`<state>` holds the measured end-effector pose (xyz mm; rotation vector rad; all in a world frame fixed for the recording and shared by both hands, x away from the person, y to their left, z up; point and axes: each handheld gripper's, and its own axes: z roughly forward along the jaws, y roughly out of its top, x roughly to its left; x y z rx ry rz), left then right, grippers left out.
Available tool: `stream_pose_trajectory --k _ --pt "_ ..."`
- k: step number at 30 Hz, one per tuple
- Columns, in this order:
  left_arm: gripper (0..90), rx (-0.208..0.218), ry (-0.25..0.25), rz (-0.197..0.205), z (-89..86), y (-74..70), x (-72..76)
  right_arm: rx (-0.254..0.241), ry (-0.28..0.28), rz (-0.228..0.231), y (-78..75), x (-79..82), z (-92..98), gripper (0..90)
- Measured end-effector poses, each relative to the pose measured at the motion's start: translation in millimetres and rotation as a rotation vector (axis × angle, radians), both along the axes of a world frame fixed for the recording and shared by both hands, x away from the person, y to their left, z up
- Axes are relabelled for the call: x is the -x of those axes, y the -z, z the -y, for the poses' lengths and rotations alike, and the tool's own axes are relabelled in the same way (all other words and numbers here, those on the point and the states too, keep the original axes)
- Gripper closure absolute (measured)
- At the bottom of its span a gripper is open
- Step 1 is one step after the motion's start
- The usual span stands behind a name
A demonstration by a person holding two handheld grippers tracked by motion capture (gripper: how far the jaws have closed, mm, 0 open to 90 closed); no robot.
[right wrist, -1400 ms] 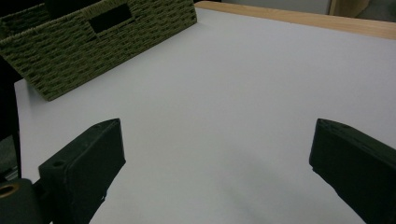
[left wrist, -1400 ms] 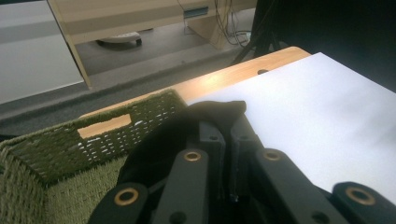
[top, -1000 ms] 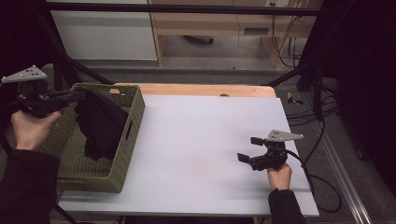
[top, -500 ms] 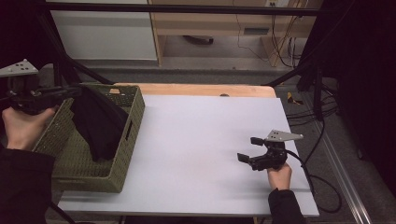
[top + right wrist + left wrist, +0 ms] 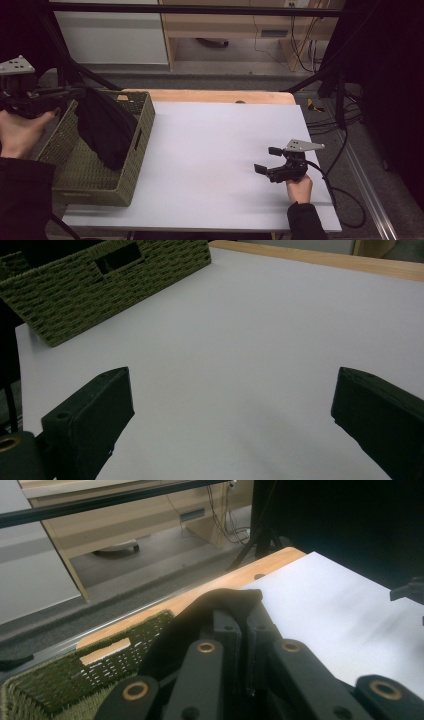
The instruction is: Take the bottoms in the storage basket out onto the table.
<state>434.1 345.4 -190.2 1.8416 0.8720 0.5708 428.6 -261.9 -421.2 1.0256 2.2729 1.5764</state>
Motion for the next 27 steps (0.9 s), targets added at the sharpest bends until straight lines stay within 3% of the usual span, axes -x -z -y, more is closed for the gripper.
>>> stream_pose_trajectory --k 27 --pt "86.5 0.015 0.071 0.065 25.2 -21.4 9.6 0.002 0.0 -0.001 0.2 -0.1 -0.1 3.9"
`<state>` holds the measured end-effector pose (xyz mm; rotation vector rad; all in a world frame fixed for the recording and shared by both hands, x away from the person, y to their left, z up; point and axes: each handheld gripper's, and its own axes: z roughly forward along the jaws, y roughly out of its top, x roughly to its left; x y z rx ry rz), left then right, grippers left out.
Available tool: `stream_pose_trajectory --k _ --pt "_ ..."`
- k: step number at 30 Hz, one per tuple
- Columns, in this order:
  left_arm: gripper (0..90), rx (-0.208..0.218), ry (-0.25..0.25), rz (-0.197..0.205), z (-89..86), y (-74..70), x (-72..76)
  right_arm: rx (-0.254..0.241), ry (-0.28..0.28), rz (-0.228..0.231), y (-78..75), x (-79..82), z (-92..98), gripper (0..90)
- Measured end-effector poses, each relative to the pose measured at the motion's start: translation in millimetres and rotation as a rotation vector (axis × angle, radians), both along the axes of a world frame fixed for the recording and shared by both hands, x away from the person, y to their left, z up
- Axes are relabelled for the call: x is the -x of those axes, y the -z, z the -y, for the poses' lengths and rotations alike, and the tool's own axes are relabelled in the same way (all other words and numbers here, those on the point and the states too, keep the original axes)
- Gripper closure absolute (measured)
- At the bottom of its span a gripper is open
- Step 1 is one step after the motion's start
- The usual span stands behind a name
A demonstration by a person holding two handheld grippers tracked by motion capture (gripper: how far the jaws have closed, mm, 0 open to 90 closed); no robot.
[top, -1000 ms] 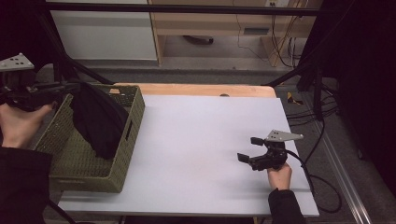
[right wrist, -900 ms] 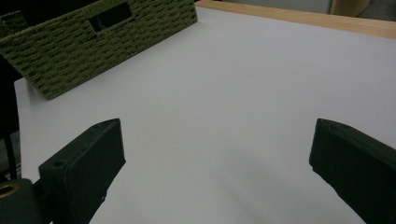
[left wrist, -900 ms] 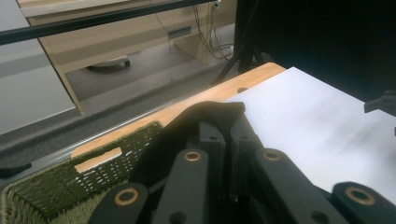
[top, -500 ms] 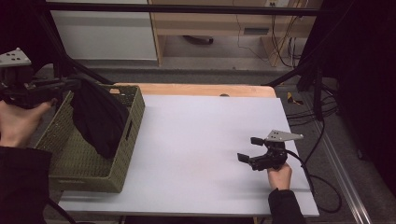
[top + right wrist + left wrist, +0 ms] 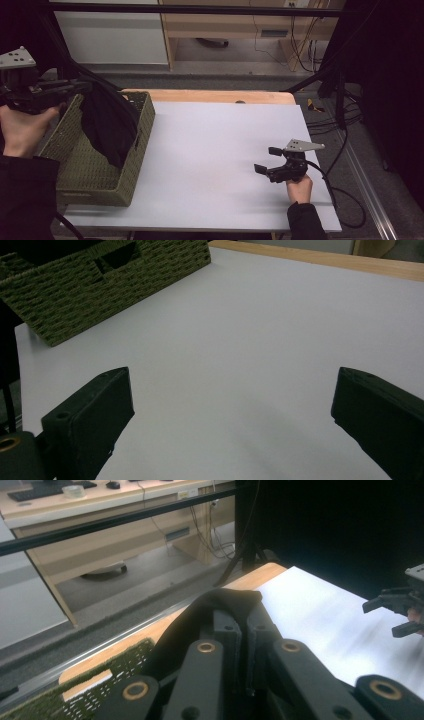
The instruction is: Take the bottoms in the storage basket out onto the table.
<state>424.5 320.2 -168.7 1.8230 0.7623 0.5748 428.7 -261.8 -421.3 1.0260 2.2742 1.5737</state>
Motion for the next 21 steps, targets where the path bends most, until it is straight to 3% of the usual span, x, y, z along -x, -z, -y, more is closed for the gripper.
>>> stream_pose_trajectory --k 21 --pt "86.6 0.025 0.065 0.035 29.6 -14.8 1.7 0.0 0.0 -0.003 0.1 0.1 -0.3 3.9"
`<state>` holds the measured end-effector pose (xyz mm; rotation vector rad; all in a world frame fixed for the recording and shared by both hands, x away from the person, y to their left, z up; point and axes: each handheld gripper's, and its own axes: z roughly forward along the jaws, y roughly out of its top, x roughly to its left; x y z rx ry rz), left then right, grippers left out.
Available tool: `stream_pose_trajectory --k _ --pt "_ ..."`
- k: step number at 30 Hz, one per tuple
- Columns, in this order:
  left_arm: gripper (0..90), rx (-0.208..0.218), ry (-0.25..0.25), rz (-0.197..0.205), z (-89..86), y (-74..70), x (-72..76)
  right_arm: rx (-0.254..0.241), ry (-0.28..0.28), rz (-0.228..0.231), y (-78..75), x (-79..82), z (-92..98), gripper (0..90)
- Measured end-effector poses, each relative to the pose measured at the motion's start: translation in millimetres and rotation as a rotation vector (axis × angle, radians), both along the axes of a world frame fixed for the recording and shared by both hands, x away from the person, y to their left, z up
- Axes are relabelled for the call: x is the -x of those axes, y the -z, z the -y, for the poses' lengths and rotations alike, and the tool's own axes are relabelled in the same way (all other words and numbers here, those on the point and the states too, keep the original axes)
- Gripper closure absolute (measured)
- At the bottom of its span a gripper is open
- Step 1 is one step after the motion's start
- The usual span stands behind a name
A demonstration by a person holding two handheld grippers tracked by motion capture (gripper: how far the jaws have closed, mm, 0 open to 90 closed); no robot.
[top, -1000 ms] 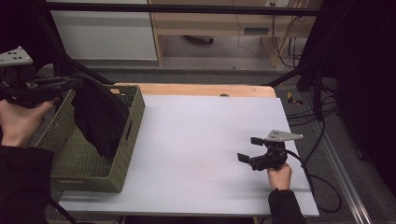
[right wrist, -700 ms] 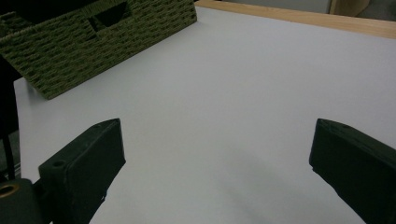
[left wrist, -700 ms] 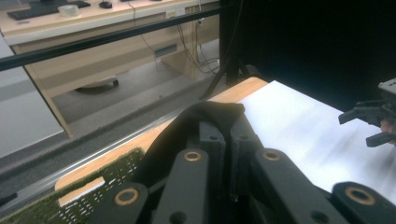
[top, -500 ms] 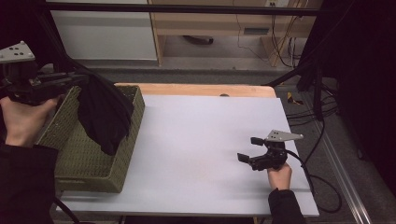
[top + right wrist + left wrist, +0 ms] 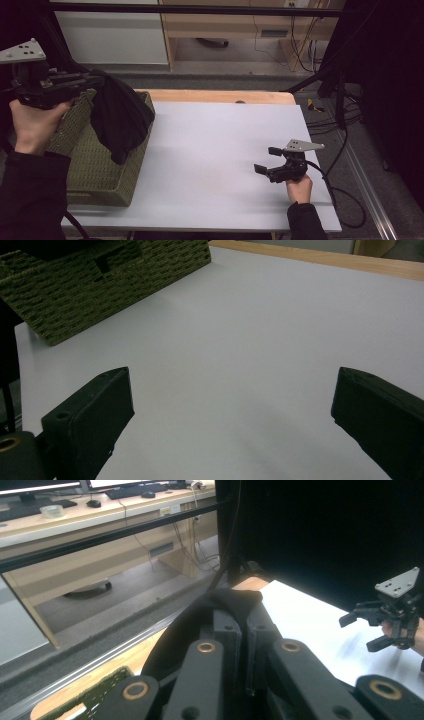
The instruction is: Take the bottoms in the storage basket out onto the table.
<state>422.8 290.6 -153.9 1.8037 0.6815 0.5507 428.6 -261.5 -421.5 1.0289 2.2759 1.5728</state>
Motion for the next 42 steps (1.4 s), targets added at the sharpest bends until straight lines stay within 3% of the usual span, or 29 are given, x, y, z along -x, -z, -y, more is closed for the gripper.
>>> stream_pose_trajectory --k 42 --pt "86.6 0.003 0.174 0.017 83.9 -5.7 -2.9 -0.008 -0.001 0.003 -1.1 0.9 0.8 3.9"
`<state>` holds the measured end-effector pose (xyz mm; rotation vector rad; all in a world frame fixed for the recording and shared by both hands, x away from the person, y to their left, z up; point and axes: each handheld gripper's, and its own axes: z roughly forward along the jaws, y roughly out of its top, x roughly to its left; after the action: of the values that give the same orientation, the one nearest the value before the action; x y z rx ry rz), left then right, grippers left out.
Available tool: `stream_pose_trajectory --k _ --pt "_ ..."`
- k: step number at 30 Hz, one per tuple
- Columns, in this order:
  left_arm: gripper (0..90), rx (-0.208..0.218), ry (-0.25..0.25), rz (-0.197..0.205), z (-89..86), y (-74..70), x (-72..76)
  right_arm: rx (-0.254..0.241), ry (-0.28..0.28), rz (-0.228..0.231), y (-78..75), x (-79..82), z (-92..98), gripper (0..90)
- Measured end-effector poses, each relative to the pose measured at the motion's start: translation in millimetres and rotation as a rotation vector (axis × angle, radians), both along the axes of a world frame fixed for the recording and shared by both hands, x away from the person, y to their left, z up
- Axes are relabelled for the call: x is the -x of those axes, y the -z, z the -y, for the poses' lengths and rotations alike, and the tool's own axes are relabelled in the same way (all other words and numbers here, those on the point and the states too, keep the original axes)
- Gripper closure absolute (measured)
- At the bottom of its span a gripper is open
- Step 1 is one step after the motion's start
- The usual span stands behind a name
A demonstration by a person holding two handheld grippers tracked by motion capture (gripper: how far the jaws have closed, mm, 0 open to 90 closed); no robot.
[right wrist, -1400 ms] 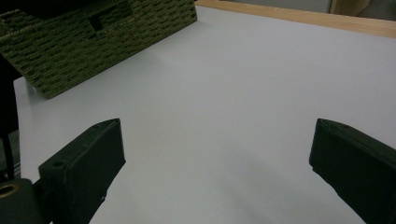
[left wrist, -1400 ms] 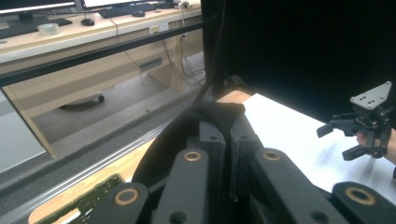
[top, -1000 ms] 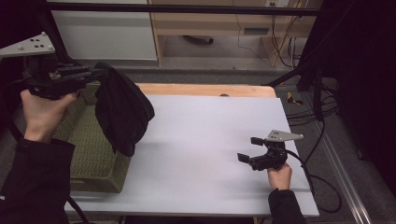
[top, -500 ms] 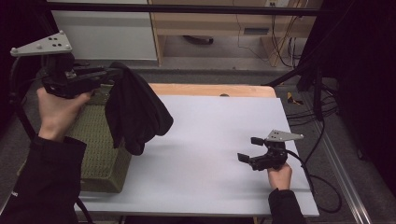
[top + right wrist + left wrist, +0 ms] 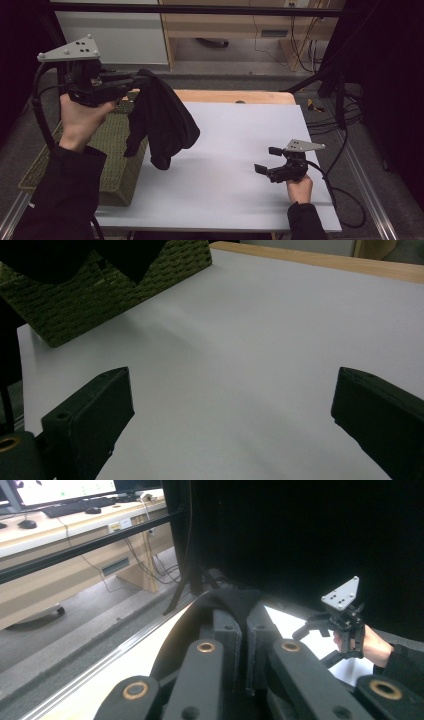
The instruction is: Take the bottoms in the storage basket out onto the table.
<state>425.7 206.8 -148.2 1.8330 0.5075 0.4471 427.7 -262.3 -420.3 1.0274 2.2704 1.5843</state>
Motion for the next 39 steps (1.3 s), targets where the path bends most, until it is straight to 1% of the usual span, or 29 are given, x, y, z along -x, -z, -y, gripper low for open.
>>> stream_pose_trajectory --k 3,8,13,15,18,25,32,39 --pt "86.5 0.002 0.012 -0.003 6.5 1.2 -0.6 -0.001 0.0 0.001 -0.1 0.1 0.1 3.9" --pt "86.5 -0.011 0.028 -0.004 17.1 3.0 -2.1 0.001 -0.002 0.0 0.0 0.0 0.1 3.9" --pt "86.5 -0.009 0.042 -0.016 23.6 7.6 -4.7 -0.001 0.0 0.001 -0.1 0.2 0.1 3.9" --pt "86.5 -0.024 0.041 -0.017 27.3 9.7 -5.2 0.001 -0.002 0.002 0.0 0.1 0.1 3.9" --pt "86.5 -0.035 0.047 -0.026 32.1 14.2 -7.5 -0.002 0.0 0.002 -0.1 0.2 0.1 3.9" --pt "86.5 -0.053 0.051 -0.058 39.1 30.8 -15.9 0.001 -0.001 0.002 0.0 0.2 0.1 3.9" --pt "86.5 -0.06 0.055 -0.086 43.3 49.3 -22.1 0.002 -0.001 0.001 0.1 0.2 -0.1 3.9" --pt "86.5 -0.079 0.043 -0.117 46.1 67.6 -28.0 0.004 -0.001 0.002 0.4 -0.1 -0.2 3.9"
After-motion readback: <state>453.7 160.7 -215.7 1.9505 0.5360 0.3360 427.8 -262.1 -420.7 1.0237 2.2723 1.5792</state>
